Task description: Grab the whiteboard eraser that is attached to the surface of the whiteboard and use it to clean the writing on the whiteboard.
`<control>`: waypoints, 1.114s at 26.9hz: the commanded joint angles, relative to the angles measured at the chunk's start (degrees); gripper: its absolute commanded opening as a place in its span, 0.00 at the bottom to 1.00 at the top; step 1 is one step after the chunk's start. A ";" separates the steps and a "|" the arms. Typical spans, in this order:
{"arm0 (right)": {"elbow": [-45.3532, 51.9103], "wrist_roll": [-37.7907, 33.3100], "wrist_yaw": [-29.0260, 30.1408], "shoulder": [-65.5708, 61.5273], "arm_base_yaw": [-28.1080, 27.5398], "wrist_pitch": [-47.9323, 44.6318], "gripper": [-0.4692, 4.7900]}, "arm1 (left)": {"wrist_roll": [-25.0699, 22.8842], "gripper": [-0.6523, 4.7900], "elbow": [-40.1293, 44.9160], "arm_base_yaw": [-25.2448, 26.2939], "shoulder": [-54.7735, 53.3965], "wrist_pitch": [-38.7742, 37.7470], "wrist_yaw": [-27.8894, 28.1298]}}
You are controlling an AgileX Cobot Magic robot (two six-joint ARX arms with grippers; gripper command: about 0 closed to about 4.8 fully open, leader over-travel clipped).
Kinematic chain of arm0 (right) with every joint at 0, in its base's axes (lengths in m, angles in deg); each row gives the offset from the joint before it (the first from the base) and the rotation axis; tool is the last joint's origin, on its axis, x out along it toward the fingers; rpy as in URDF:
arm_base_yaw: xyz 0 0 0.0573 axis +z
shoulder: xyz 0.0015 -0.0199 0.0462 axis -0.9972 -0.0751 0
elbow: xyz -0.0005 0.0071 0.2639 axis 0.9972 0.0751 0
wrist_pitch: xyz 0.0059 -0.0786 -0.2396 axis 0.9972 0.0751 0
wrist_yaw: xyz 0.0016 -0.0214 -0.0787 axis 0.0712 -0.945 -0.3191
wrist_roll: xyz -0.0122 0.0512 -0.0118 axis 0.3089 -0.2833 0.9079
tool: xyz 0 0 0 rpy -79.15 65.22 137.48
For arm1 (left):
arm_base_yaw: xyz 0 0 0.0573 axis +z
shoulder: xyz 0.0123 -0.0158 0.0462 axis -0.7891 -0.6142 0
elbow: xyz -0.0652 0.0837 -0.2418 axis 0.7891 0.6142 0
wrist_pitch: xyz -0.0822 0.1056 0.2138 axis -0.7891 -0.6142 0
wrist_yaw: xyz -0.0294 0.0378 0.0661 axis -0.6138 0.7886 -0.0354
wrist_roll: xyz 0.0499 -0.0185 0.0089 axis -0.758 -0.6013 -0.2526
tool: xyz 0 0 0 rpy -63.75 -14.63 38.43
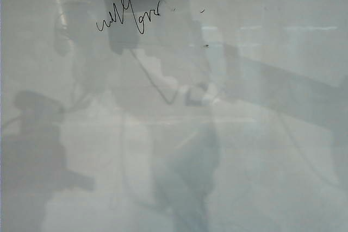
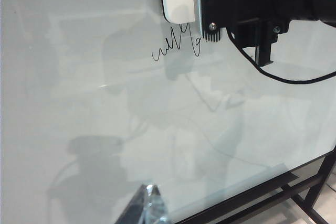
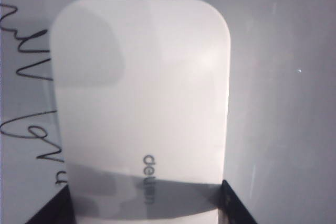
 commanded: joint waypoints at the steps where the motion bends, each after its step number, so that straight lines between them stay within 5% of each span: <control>1: -0.37 -2.64 -1.11 -0.46 0.07 1.79 0.43 | 0.22 0.12 -0.15 0.02 0.00 1.53 0.15; 12: -0.37 -7.56 -1.62 -12.98 0.42 1.57 0.43 | 0.22 0.12 -0.15 0.02 0.00 1.84 0.15; 16: -0.55 -5.40 -9.81 -11.72 0.94 -0.26 0.43 | 0.22 0.12 -0.15 0.02 0.00 1.95 0.15; 21: -0.52 -2.58 -12.02 -6.12 0.94 -2.43 0.43 | 0.24 0.12 -0.15 0.02 0.00 2.80 0.13; 30: -0.50 -3.34 -6.56 -7.82 1.01 -4.44 0.43 | 0.24 0.12 -0.15 0.02 0.00 2.89 0.11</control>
